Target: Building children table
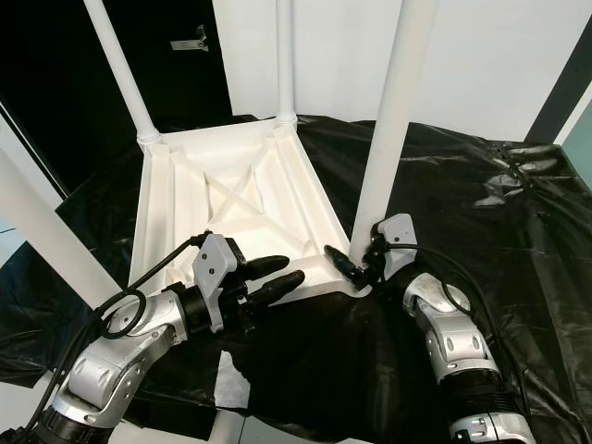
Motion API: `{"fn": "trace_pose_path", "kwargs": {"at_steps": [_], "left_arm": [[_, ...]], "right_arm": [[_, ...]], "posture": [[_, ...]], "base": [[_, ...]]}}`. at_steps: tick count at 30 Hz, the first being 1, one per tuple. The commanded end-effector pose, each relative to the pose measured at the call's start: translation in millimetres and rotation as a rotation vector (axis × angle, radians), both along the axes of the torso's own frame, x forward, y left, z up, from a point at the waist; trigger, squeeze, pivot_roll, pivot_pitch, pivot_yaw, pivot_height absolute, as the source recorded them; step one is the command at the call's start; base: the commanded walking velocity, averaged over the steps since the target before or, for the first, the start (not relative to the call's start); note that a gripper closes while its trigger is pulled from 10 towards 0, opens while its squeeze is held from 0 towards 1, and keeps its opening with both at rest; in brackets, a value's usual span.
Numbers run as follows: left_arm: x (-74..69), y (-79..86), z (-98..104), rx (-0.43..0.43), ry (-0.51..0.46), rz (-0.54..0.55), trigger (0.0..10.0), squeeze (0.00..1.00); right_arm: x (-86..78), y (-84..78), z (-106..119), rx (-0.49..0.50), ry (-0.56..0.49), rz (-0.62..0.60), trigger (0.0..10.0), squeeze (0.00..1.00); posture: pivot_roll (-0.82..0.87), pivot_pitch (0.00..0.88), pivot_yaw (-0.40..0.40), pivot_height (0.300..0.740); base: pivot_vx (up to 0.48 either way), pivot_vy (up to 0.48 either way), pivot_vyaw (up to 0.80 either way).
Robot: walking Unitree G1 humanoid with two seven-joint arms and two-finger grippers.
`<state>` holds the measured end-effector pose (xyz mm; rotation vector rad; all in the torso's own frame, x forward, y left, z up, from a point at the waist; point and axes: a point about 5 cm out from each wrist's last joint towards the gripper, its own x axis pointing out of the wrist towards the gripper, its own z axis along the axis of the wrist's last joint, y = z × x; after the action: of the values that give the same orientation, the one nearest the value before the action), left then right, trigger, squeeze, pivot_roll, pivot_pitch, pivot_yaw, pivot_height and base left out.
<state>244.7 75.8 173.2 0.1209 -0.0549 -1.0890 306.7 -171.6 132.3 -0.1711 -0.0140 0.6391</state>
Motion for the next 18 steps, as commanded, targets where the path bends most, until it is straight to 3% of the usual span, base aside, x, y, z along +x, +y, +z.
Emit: {"fn": "trace_pose_path", "kwargs": {"at_steps": [1, 6, 8, 18], "left_arm": [[0.0, 2.1, -2.0, 0.008, -0.001, 0.003, 10.0, 0.0], [-1.3, 1.8, -3.0, 0.009, 0.002, 0.003, 10.0, 0.0], [-1.6, 1.5, -3.5, 0.011, 0.003, 0.0, 10.0, 0.0], [-2.2, 0.9, -4.5, 0.019, 0.004, -0.005, 10.0, 0.0]], "right_arm": [[-0.1, 5.4, -4.7, -0.011, 0.021, 0.042, 0.0, 0.0], [1.0, -4.7, -8.2, -0.008, 0.031, -0.007, 0.0, 0.0], [1.1, -6.7, -9.9, -0.004, 0.023, -0.086, 0.0, 0.0], [-2.6, 0.6, -18.3, 0.056, 0.023, -0.361, 0.0, 0.0]], "posture": [[-0.02, 0.0, 0.001, 0.74], [-0.02, 0.0, -0.001, 0.74], [-0.02, 0.0, -0.001, 0.74], [-0.02, 0.0, 0.001, 0.74]], "base": [[0.0, 0.0, 0.0], [0.0, 0.0, 0.0], [0.0, 0.0, 0.0], [0.0, 0.0, 0.0]]}}
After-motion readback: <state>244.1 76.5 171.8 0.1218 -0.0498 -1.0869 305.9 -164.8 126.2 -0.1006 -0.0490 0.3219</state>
